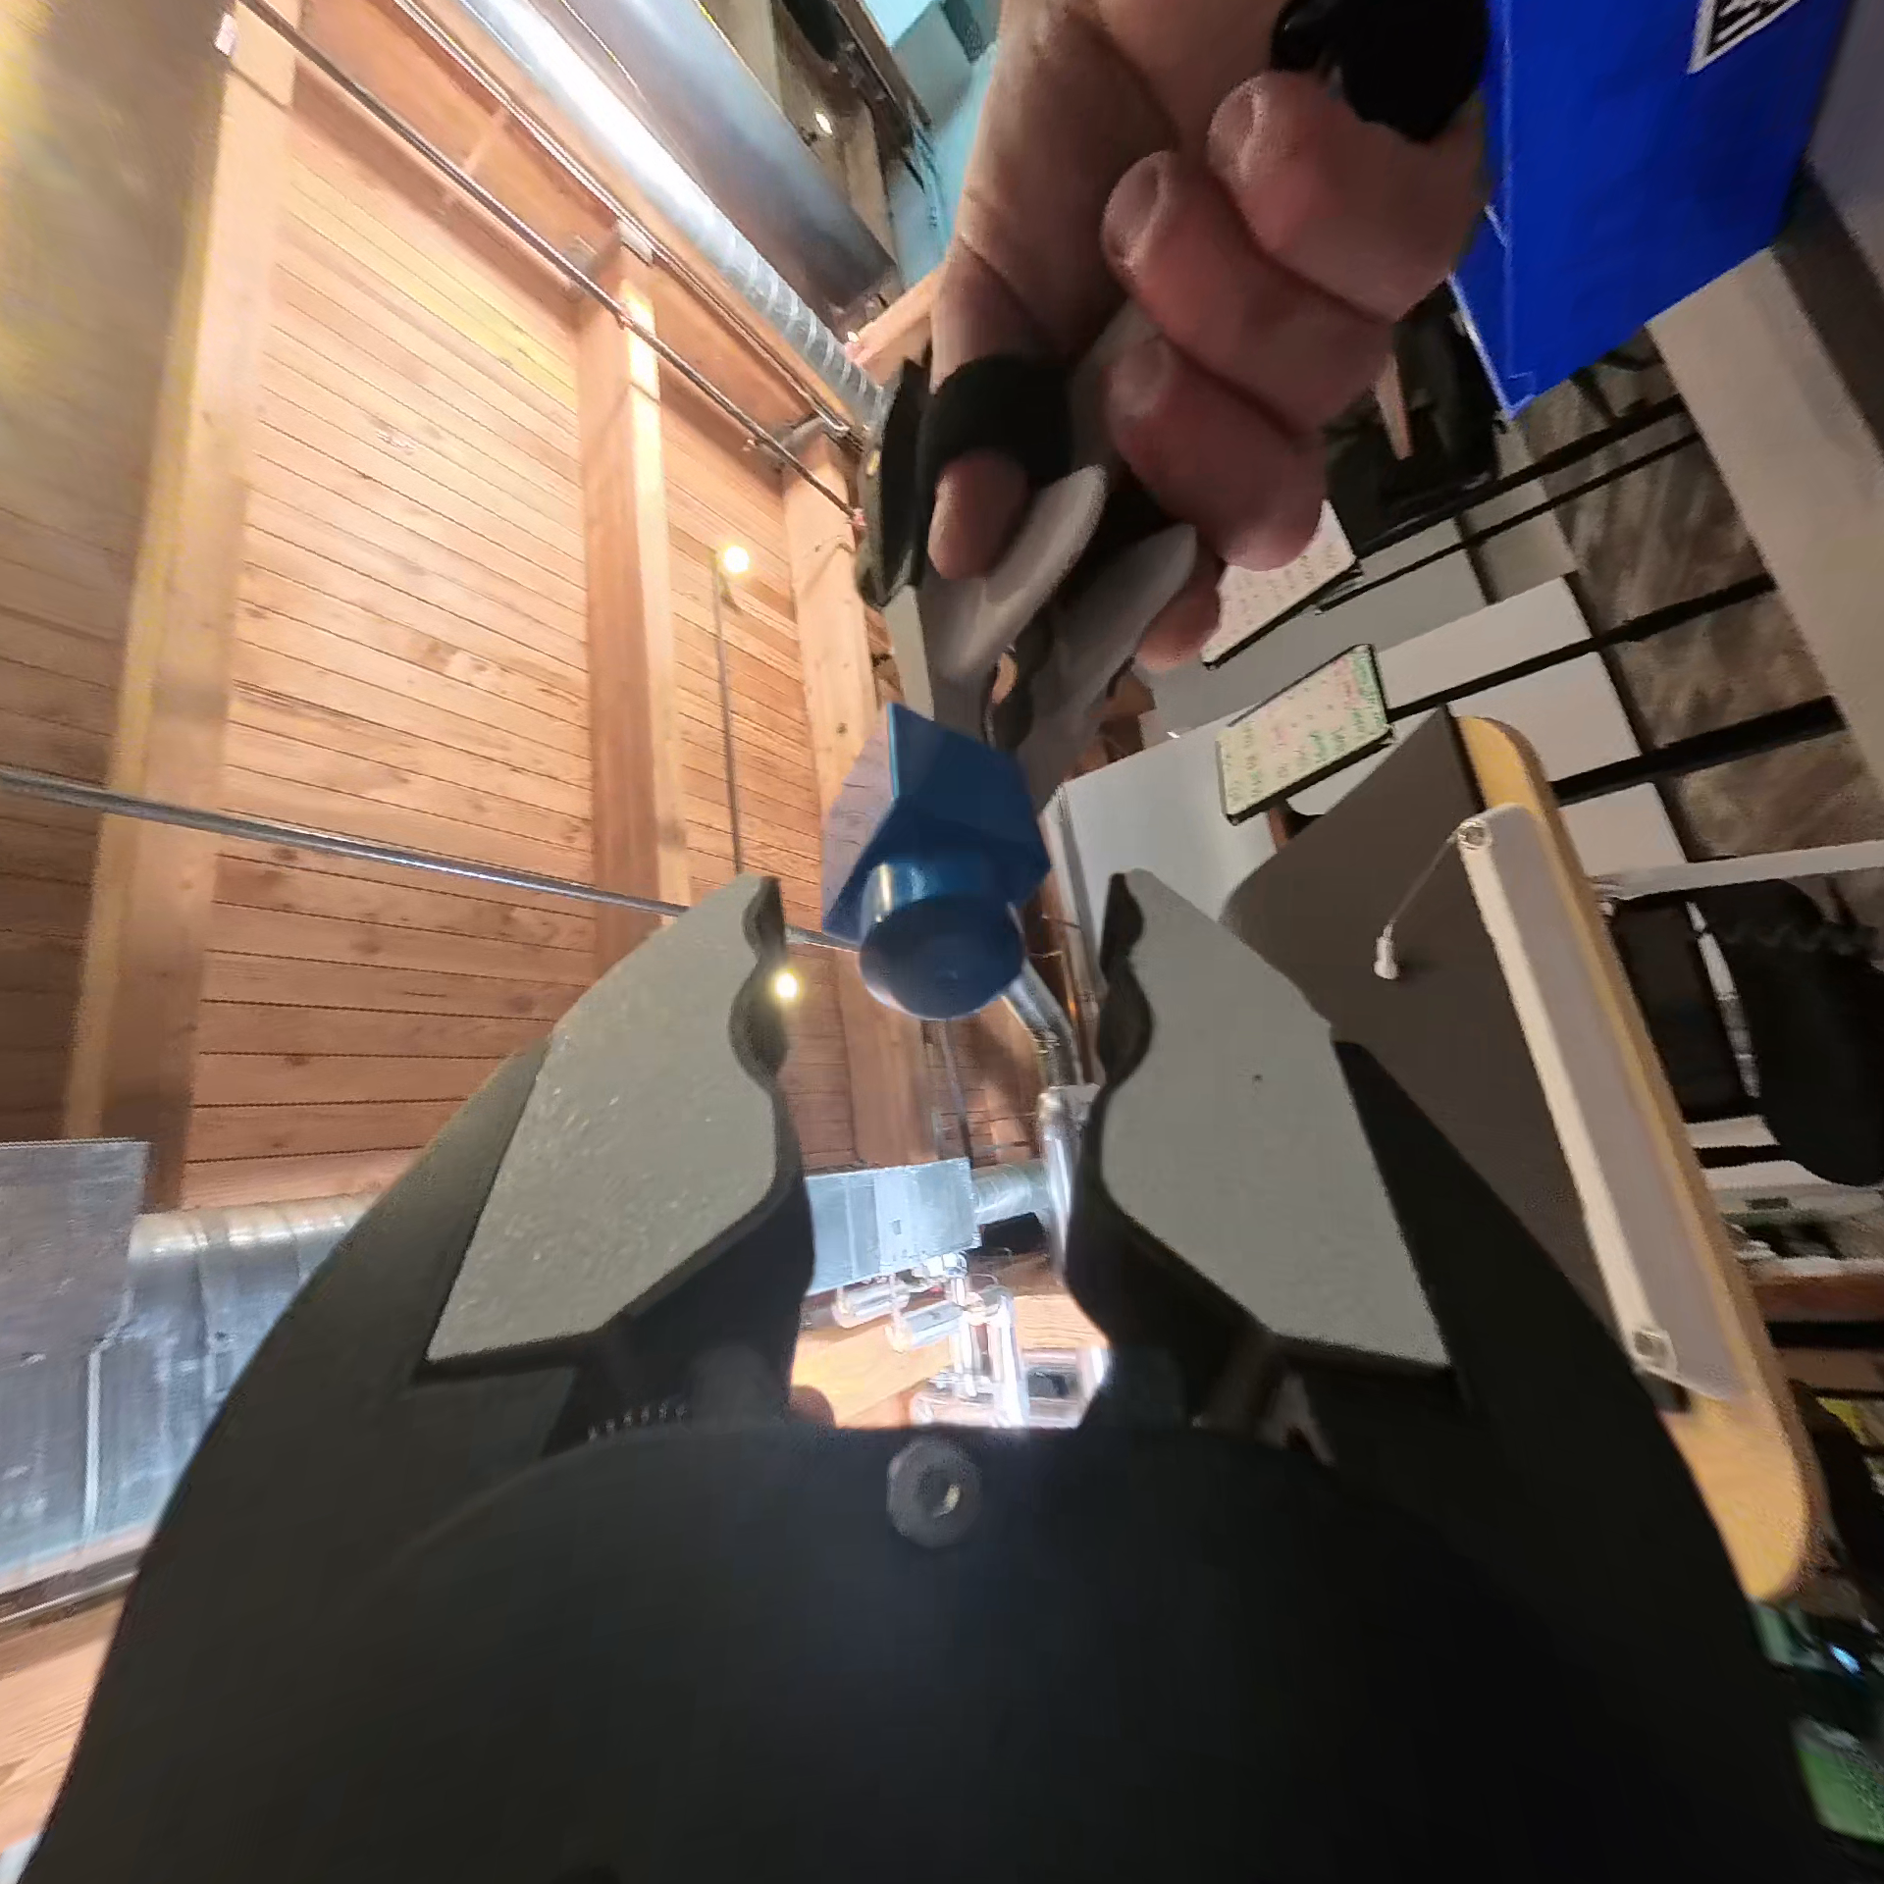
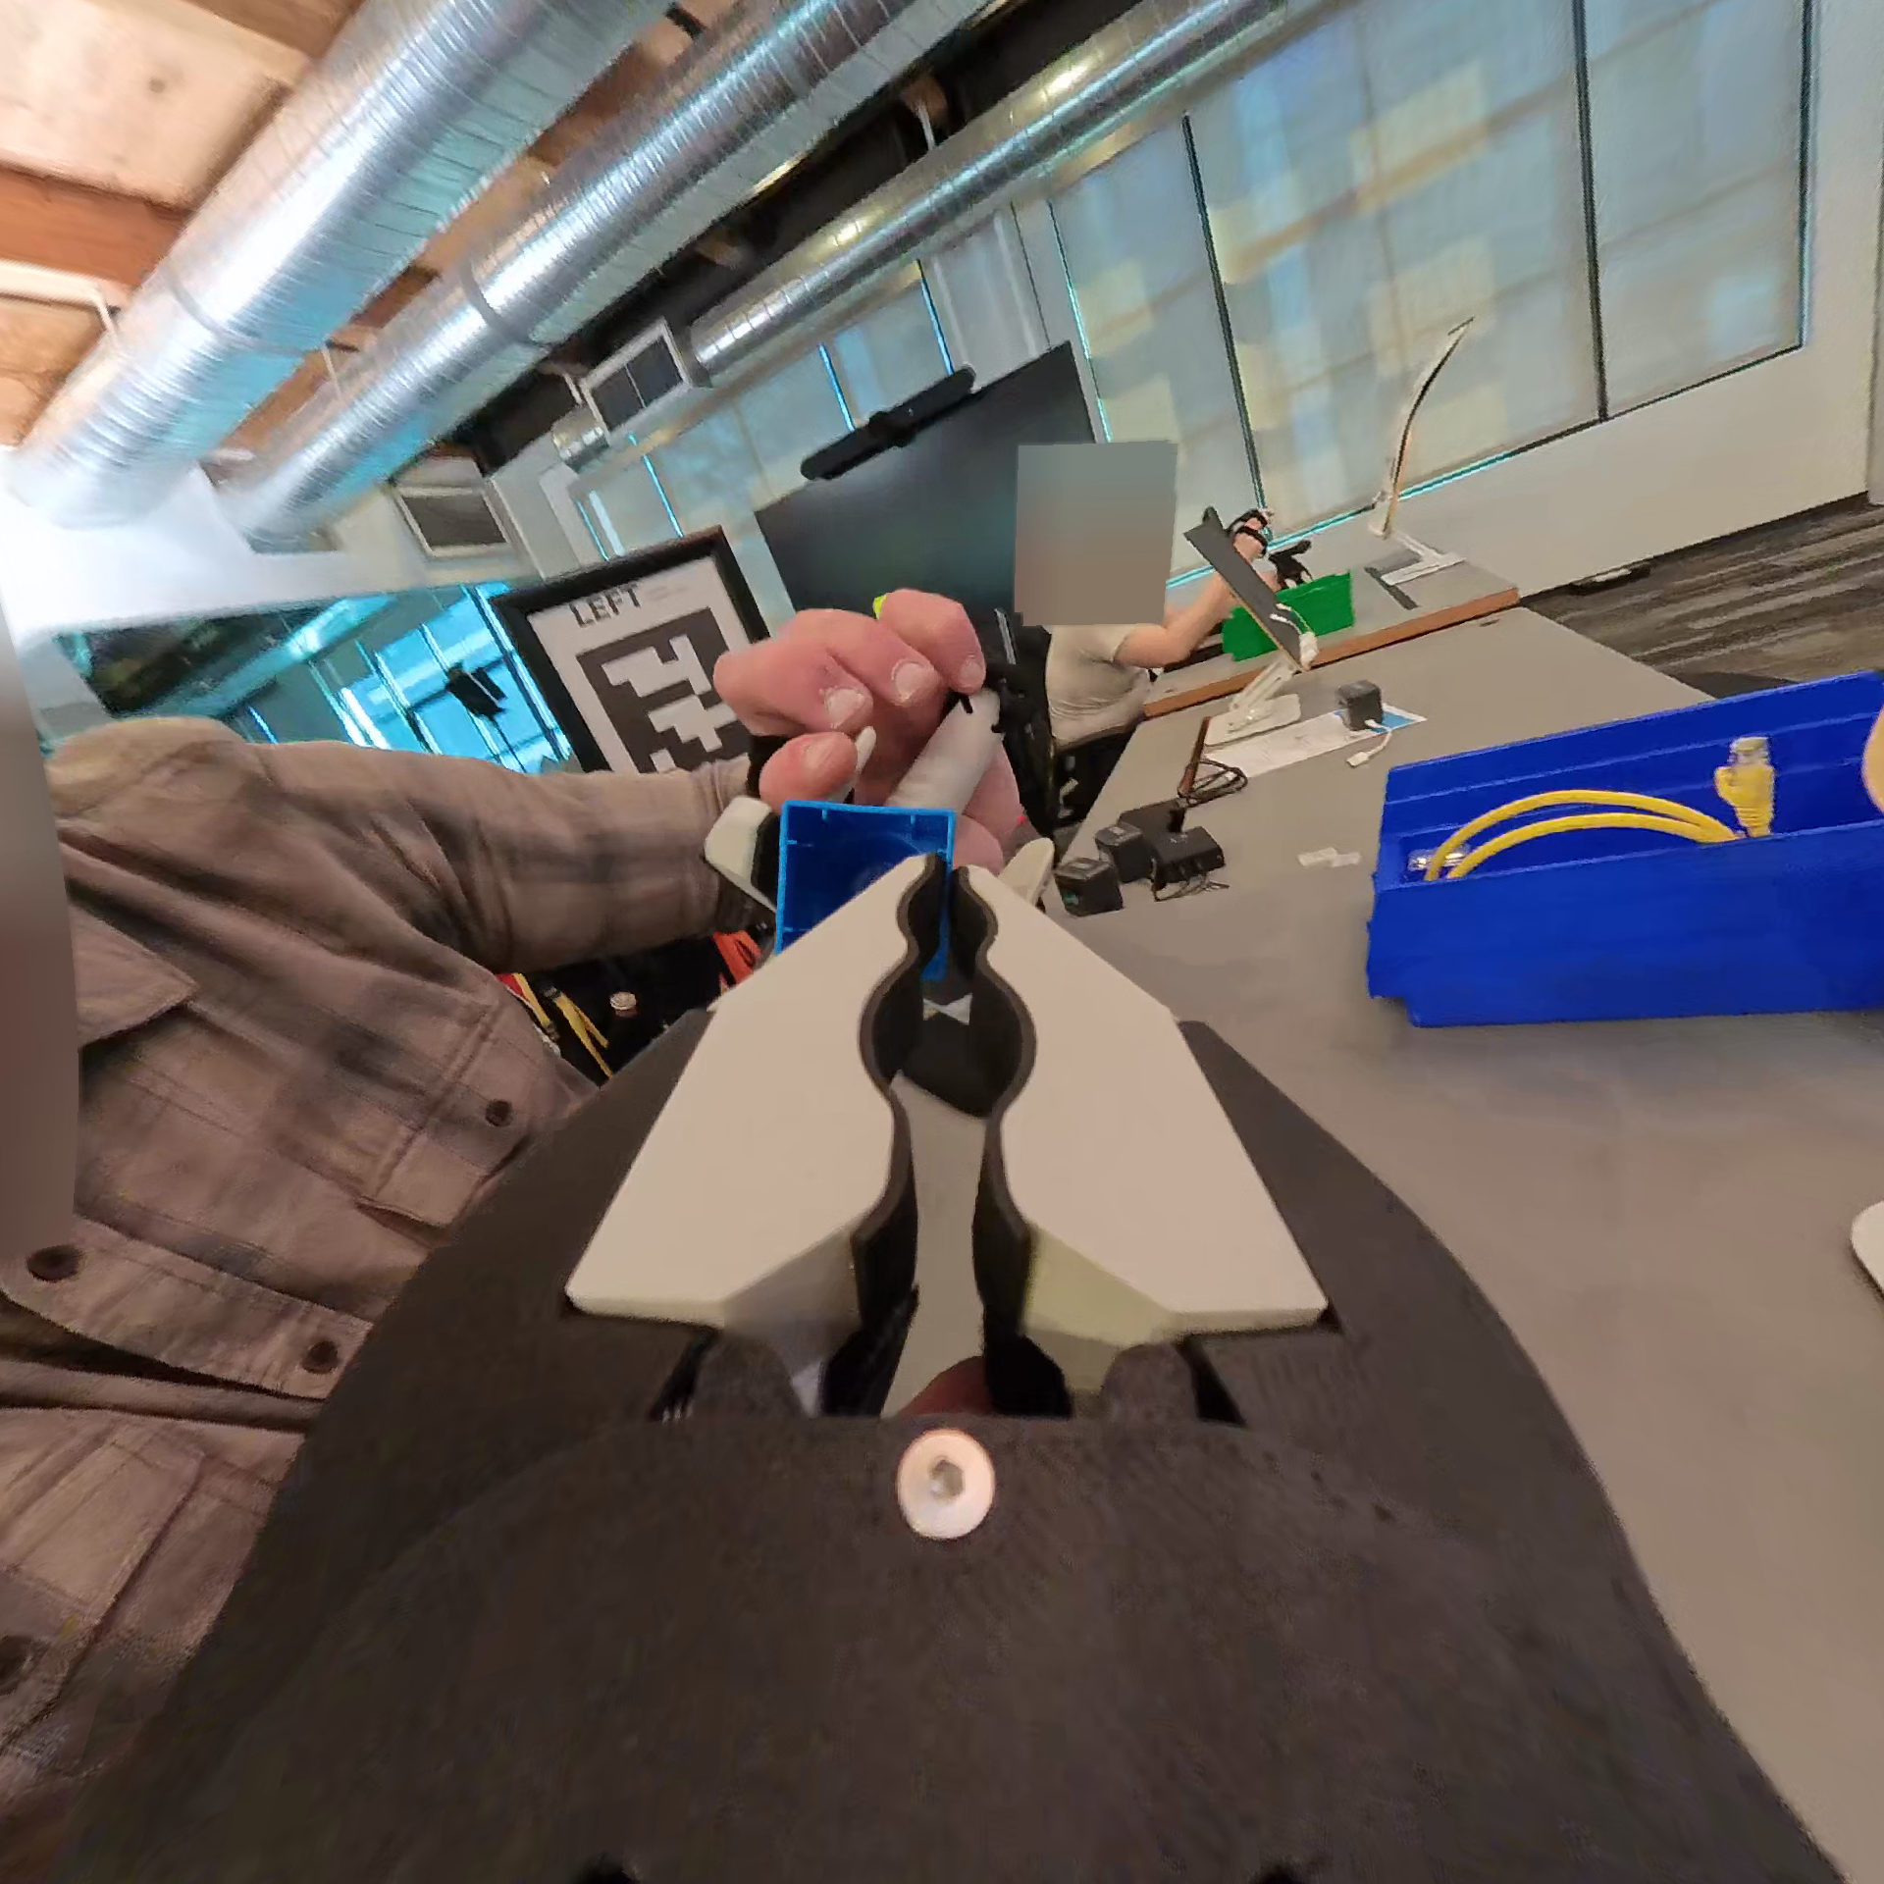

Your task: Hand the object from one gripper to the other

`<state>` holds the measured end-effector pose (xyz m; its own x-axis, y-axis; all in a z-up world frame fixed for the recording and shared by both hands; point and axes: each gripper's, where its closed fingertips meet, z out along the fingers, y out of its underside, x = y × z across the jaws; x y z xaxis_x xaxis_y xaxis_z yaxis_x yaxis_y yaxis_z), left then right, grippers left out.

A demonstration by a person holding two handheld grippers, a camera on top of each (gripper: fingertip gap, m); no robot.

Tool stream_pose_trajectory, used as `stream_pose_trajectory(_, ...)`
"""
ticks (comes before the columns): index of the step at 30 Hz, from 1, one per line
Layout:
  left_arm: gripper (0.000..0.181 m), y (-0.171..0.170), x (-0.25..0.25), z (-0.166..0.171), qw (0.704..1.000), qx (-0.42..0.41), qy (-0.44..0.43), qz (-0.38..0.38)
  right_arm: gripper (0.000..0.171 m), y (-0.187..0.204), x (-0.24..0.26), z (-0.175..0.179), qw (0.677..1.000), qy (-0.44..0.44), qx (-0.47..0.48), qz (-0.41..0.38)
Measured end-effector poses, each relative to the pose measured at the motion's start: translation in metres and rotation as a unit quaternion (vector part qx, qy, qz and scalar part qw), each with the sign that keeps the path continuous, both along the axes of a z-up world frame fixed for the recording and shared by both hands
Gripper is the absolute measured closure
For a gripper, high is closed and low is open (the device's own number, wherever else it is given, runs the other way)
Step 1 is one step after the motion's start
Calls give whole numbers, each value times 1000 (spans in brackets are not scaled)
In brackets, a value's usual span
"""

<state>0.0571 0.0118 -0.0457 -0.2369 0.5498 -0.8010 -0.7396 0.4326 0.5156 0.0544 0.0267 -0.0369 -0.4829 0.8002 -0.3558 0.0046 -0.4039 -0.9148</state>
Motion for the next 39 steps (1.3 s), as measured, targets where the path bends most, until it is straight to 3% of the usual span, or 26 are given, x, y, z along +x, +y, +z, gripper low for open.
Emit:
stream_pose_trajectory(4, 146, -4, 6, 4, 1000, 9, 7, -10, 171, 0, 1, 3, 999, 11, -27, 17)
stream_pose_trajectory(18, 138, -5, 2, 11, 1000, 5, 4, -9, 171, -2, 5, 3, 998, 19, -43, 35)
stream_pose_trajectory(26, 152, -1, -3, 10, 1000, 5, 15, 1, 171, 2, 5, 2, 998, 15, -52, 33)
stream_pose_trajectory(37, 152, 2, -5, 12, 999, -32, -7, 11, 171, 7, 2, 1, 997, 21, -66, 26)
stream_pose_trajectory(39, 152, 4, -6, 10, 999, -46, -17, 15, 160, 9, 0, 0, 998, 21, -65, 16)
